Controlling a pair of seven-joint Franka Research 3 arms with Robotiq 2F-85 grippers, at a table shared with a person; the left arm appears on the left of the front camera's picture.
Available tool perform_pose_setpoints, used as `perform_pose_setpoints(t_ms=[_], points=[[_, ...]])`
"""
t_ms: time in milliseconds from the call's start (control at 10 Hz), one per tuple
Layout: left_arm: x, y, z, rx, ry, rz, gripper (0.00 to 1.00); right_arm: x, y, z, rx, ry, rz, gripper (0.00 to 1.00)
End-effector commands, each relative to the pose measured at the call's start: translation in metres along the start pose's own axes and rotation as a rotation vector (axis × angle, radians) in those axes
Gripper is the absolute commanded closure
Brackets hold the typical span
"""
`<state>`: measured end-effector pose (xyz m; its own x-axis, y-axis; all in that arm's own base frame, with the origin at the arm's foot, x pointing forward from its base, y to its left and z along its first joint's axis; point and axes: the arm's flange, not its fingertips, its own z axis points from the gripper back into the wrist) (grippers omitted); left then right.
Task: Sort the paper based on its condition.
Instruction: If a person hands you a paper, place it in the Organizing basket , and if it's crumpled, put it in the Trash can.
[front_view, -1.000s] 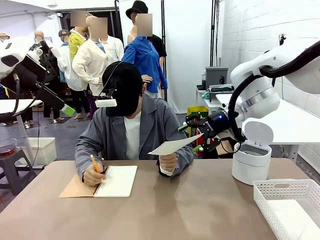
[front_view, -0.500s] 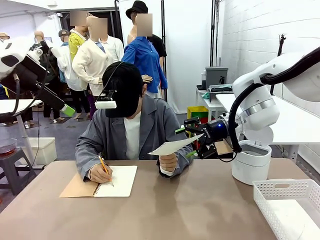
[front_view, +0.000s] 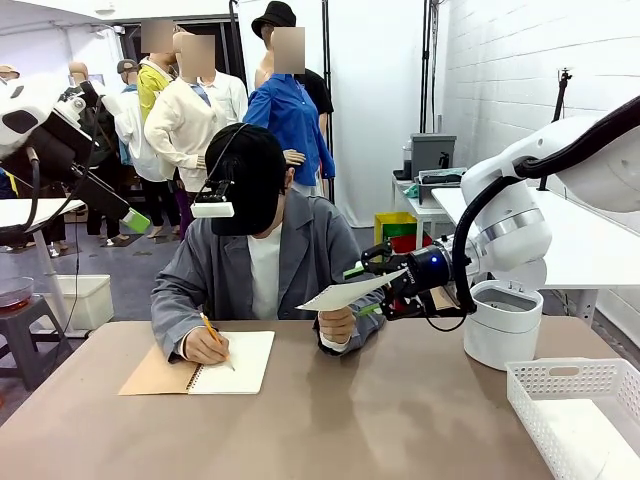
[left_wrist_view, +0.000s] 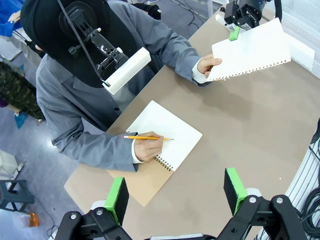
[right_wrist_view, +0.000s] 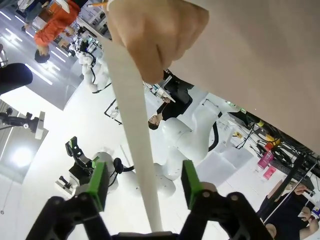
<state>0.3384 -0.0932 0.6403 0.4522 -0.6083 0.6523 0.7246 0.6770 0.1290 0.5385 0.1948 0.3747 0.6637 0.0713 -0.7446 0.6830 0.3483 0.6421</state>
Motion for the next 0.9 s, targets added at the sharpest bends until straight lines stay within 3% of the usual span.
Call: perform_pose_setpoints(t_ms=[0, 100, 200, 800], points=[[-0.0003, -0.0003, 0.0006, -0.01, 0.002, 0.007, 0.0, 0.002, 0.0006, 0.0017, 0.037, 0.023, 0.028, 0.76], [-0.0003, -0.0003, 0.0006, -0.01, 0.002, 0.007, 0.0, 0.0012, 0.0009, 0.0023, 0.035, 0.026, 0.032, 0.95], [-0.0003, -0.0003, 0.0006, -0.01, 0.002, 0.007, 0.0, 0.0004, 0.0008, 0.0021, 0.033, 0.029, 0.029, 1.0], [-0.0003, -0.0003, 0.0006, -0.01, 0.002, 0.007, 0.0, -0.003, 0.0003, 0.0004, 0.016, 0.059, 0.034, 1.0]])
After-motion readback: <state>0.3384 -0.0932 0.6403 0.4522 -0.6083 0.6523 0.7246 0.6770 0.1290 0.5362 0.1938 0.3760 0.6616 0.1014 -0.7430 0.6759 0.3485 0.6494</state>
